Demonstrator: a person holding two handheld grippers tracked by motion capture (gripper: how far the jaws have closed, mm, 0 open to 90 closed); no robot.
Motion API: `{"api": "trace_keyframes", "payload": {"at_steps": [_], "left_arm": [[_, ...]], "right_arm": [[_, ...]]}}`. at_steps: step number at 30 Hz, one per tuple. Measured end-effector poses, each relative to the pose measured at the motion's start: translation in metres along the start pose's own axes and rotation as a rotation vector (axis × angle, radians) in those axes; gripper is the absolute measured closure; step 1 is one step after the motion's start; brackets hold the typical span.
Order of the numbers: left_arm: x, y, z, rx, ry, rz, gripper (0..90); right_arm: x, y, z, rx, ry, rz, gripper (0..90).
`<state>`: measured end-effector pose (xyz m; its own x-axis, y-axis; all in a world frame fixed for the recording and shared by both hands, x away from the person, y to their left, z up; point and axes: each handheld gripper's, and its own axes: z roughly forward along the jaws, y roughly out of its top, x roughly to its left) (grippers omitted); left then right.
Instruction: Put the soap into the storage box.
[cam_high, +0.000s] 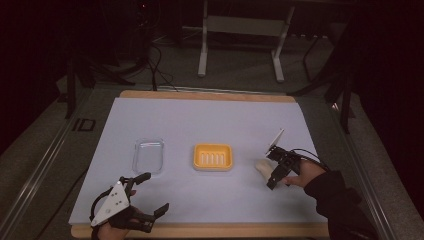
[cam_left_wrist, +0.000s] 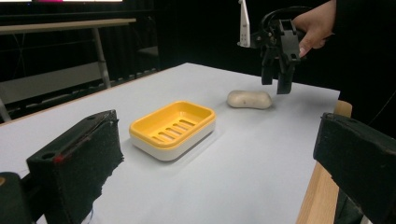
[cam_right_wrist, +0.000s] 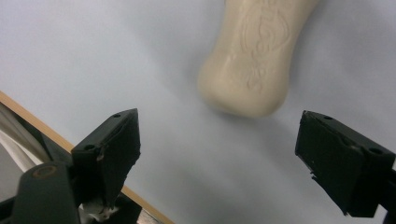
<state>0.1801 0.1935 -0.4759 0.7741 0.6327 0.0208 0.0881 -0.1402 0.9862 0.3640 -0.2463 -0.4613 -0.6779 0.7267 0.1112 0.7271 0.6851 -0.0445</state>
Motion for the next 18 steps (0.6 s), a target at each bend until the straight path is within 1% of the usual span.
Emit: {"api": "trace_keyframes", "payload": {"at_steps": [8, 9, 10, 11, 13, 18], "left_arm": [[0.0, 0.0, 0.0, 0.002, -0.001, 0.001, 1.1], [0.0, 0.0, 0.0, 0.001, 0.0, 0.001, 1.1], [0.0, 0.0, 0.0, 0.001, 0.0, 0.001, 1.1], [0.0, 0.0, 0.0, -0.002, -0.001, 0.0, 1.1], [0.0, 0.0, 0.0, -0.003, -0.001, -0.001, 1.1], [0.0, 0.0, 0.0, 0.0, -0.001, 0.0, 1.1]], "right_arm": [[-0.003, 0.009, -0.003, -0.053, -0.017, 0.004, 15.0], [-0.003, 0.012, -0.005, -0.075, -0.029, 0.008, 16.4], [-0.003, 0.012, -0.005, -0.075, -0.029, 0.008, 16.4], [-0.003, 0.014, -0.006, -0.095, -0.029, 0.001, 16.5], [-0.003, 0.016, -0.007, -0.114, -0.035, -0.006, 16.8], [-0.004, 0.021, -0.009, -0.165, -0.052, 0.004, 16.8]]}}
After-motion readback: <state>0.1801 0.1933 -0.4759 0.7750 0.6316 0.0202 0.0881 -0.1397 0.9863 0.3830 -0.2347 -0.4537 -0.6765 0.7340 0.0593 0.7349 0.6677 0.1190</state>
